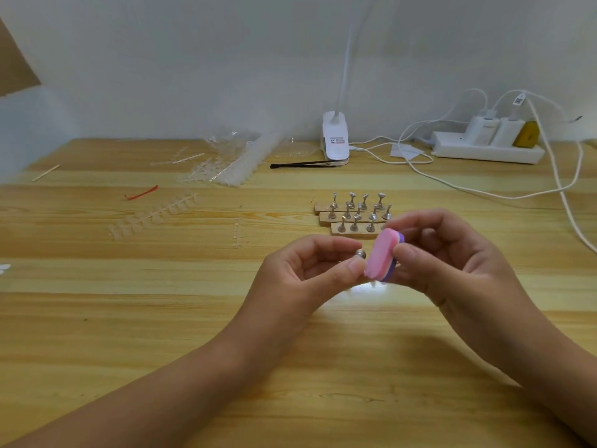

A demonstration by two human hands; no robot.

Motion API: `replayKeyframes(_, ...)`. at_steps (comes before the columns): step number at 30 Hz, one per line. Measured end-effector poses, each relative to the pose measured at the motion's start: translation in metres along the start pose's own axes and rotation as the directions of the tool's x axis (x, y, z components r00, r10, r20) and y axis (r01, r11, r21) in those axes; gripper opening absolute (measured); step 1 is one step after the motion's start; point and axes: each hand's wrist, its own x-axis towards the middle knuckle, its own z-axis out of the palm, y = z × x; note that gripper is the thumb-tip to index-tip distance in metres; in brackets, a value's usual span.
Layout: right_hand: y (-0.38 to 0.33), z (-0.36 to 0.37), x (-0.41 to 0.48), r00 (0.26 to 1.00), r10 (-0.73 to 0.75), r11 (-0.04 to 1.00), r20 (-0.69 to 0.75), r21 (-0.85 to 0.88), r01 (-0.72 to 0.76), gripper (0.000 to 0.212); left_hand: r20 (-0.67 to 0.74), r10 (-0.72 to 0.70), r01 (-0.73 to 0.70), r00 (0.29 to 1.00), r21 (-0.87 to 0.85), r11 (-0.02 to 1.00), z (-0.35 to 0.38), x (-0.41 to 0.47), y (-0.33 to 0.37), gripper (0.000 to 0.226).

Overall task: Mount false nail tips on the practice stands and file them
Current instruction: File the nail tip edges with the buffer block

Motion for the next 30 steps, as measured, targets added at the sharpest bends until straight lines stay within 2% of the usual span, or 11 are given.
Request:
replayKeyframes(3,-0.0024,-0.0016,0.0007,0.994,0.052,0.998,0.101,-0.027,-0.05,0.033,0.023,0.002,-0.002,1.0,0.019,1.0,0.0018,-0.0007,-0.0007,0.029)
replayKeyframes(7,-0.0044,-0.0059,0.0017,0.998,0.03,0.999,0.051,-0.016,-0.03,0.033,0.035,0.003,-0.004,0.999,0.034,0.999,0.0024,-0.0014,0.0001,0.029)
replayKeyframes(11,-0.0028,-0.0023,-0.0007,0.979,0.116,0.992,0.167,-0.076,-0.105,0.032,0.012,0.008,-0.008,1.0,0.028,1.0,0.0028,-0.0018,0.0019,0.033)
replayKeyframes(14,-0.0026,-0.0039,0.0005,0.997,0.061,0.998,0.056,-0.038,-0.059,0.034,0.008,0.009,-0.009,1.0,0.035,0.999,0.0017,-0.0003,0.0013,0.029)
replayKeyframes(18,-0.0042,-0.0013,-0.0011,0.981,0.111,0.992,0.159,-0.073,-0.1,0.032,0.009,0.008,-0.009,1.0,0.048,0.999,0.0005,-0.0002,-0.0011,0.026)
replayKeyframes(21,-0.0025,-0.001,-0.0007,0.997,0.056,0.997,0.054,-0.058,-0.053,0.032,0.012,0.006,-0.007,1.0,0.064,0.998,-0.0005,0.0007,-0.0002,0.03)
replayKeyframes(25,-0.0026,0.0002,-0.002,0.98,0.117,0.99,0.161,-0.1,-0.102,0.023,0.006,0.011,-0.011,1.0,0.049,0.999,-0.0009,0.0008,-0.0004,0.027)
replayKeyframes(28,-0.0034,-0.0004,-0.0008,0.998,0.042,0.998,0.05,-0.056,-0.039,0.022,0.026,0.017,-0.018,1.0,0.05,0.999,-0.0005,0.0006,-0.0001,0.028)
replayKeyframes(30,-0.0059,-0.0015,0.0003,0.994,0.072,0.995,0.079,-0.068,-0.067,0.019,0.028,0.022,-0.023,0.999,0.062,0.998,0.0002,0.0002,0.0,0.032)
